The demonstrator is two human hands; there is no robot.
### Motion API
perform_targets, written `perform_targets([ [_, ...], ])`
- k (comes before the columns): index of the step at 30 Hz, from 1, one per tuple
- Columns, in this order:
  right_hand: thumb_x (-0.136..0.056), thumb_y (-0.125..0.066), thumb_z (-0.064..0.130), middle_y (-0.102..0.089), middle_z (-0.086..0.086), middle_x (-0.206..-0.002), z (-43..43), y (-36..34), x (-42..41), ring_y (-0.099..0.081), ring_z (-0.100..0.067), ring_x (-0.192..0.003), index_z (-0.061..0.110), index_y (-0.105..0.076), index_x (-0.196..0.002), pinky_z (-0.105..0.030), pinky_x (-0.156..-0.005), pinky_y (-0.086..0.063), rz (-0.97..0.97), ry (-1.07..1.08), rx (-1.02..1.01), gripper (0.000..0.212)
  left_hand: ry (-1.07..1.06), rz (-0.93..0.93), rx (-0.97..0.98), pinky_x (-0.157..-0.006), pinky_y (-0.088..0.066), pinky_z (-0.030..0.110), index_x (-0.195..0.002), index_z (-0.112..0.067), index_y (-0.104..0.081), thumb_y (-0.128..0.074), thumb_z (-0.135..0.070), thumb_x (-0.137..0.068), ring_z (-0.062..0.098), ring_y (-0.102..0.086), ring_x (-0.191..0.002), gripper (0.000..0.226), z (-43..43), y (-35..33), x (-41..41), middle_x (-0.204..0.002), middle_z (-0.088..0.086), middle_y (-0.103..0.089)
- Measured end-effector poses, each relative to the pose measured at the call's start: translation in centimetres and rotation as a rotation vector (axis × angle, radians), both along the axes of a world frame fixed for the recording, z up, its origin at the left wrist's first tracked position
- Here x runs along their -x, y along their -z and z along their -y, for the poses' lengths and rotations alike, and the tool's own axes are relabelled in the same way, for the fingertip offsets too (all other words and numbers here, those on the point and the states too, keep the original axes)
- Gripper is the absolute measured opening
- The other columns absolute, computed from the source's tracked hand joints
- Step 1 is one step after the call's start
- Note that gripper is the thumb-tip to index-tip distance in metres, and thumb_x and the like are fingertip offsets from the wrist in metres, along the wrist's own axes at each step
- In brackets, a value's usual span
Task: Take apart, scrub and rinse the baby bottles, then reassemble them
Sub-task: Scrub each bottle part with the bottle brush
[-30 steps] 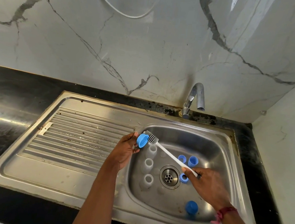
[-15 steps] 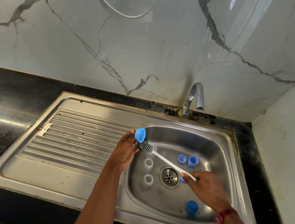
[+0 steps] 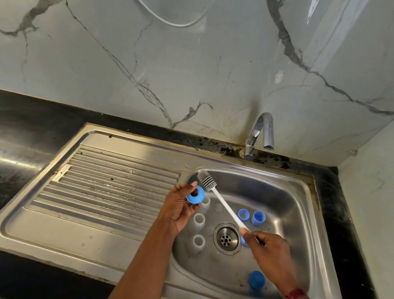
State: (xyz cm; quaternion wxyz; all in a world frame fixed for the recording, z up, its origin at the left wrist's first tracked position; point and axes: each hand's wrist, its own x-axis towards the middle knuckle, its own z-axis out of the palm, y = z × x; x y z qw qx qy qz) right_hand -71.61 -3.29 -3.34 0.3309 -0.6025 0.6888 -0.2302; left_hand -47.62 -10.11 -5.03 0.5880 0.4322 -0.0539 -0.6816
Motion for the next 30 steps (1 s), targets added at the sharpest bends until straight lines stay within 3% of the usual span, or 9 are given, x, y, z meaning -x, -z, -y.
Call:
perform_targets([
  [2,-0.086,-0.057,0.062,-0.046,-0.012,-0.056,-0.2,0.4,-0.2,-0.037,-0.009,-0.049,0.003,-0.063,-0.065,-0.025,-0.052,-0.039,-0.036,-0.001,-0.039,0.063,-0.005,-0.122,-0.022,-0.066,-0.059,0.039,-0.103,-0.007,-0.058,-0.072,-0.007,-0.079,0.032,-0.060,-0.101,0.027,-0.1,0.1,0.6,-0.109,0.019,-0.061],
  [4,-0.085,-0.058,0.062,-0.044,-0.005,-0.053,-0.5,0.5,-0.3,-0.036,-0.008,-0.047,0.004,-0.064,-0.065,-0.019,-0.047,-0.035,-0.013,0.001,-0.060,0.062,-0.042,-0.213,-0.026,-0.069,-0.061,0.041,-0.109,-0.002,-0.057,-0.064,-0.004,-0.088,0.032,-0.059,-0.105,0.022,0.0,0.2,1.3,-0.112,0.021,-0.060],
  [10,-0.087,-0.063,0.055,-0.031,0.004,-0.046,-1.2,0.2,0.1,-0.028,-0.009,-0.045,0.013,-0.044,-0.049,-0.019,-0.047,-0.029,-0.008,0.005,-0.040,0.060,-0.102,-0.169,-0.031,-0.065,-0.060,0.032,-0.103,-0.005,-0.059,-0.053,-0.013,-0.098,0.024,-0.063,-0.084,0.011,0.6,0.1,2.0,-0.096,0.015,-0.065],
  [12,-0.087,-0.064,0.054,-0.029,0.006,-0.044,-1.3,0.3,0.3,-0.028,-0.010,-0.045,0.021,-0.040,-0.045,-0.020,-0.047,-0.030,-0.027,0.000,-0.008,0.059,-0.103,-0.237,-0.040,-0.072,-0.061,0.043,-0.107,-0.005,-0.055,-0.053,-0.020,-0.100,0.031,-0.063,-0.093,0.017,0.8,0.4,1.8,-0.106,0.020,-0.062],
  [15,-0.086,-0.063,0.058,-0.036,0.008,-0.041,-1.5,0.7,0.3,-0.034,-0.010,-0.041,0.030,-0.049,-0.049,-0.019,-0.044,-0.034,-0.113,-0.025,0.040,0.048,-0.052,-0.279,-0.074,-0.078,-0.058,0.057,-0.115,-0.003,-0.051,-0.047,-0.032,-0.103,0.043,-0.062,-0.102,0.031,0.8,0.4,2.0,-0.119,0.029,-0.057],
  [17,-0.085,-0.058,0.064,-0.042,0.008,-0.042,-1.6,1.0,0.1,-0.040,-0.009,-0.040,0.031,-0.059,-0.059,-0.019,-0.044,-0.038,-0.204,-0.034,0.070,0.042,-0.084,-0.201,-0.079,-0.081,-0.057,0.054,-0.116,-0.001,-0.050,-0.042,-0.037,-0.105,0.038,-0.064,-0.092,0.039,1.0,0.5,2.3,-0.108,0.027,-0.061],
  [20,-0.086,-0.054,0.065,-0.046,0.006,-0.046,-1.7,0.9,-0.2,-0.045,-0.008,-0.041,0.031,-0.058,-0.062,-0.016,-0.042,-0.038,-0.272,-0.069,0.080,0.042,-0.210,-0.140,-0.060,-0.084,-0.056,0.044,-0.099,-0.004,-0.060,-0.036,-0.043,-0.105,0.026,-0.064,-0.080,0.047,1.2,0.6,2.2,-0.088,0.016,-0.065],
  [23,-0.087,-0.055,0.064,-0.047,0.004,-0.047,-1.6,0.6,0.0,-0.043,-0.007,-0.040,0.029,-0.055,-0.057,-0.016,-0.043,-0.039,-0.237,-0.088,0.025,0.046,-0.271,-0.131,-0.035,-0.093,-0.053,0.040,-0.091,-0.008,-0.063,-0.042,-0.040,-0.103,0.020,-0.066,-0.079,0.040,0.9,0.4,1.5,-0.084,0.008,-0.067],
  [30,-0.089,-0.059,0.059,-0.047,0.007,-0.046,-0.6,0.4,-0.8,-0.045,-0.008,-0.044,0.030,-0.062,-0.058,-0.020,-0.048,-0.041,-0.203,-0.055,0.061,0.042,-0.275,-0.019,-0.074,-0.079,-0.058,0.037,-0.096,-0.006,-0.065,-0.046,-0.046,-0.100,0.022,-0.068,-0.087,0.045,1.4,0.2,1.8,-0.089,0.009,-0.071],
])
